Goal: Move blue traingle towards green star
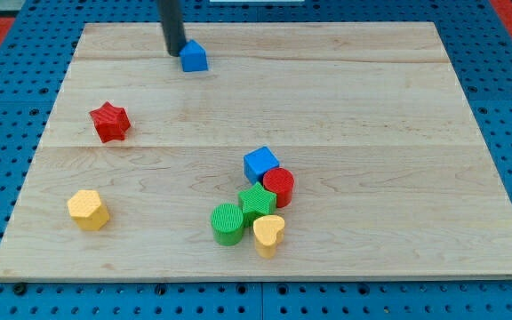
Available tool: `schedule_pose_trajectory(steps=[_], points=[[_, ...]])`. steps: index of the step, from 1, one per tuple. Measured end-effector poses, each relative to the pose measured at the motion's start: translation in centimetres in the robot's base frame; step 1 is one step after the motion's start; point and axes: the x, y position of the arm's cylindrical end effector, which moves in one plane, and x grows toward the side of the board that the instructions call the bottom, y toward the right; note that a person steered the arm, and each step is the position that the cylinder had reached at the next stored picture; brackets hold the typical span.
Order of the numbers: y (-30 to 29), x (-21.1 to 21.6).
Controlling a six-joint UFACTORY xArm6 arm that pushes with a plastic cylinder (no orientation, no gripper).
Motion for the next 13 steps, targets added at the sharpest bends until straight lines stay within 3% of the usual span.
schedule_pose_trajectory(steps=[2,4,6,7,10,13], points=[[8.1,8.1],[9.3,3.5],[12.8,12.0],[12.1,14.7],[6.8,11.9],[-0.5,12.9]])
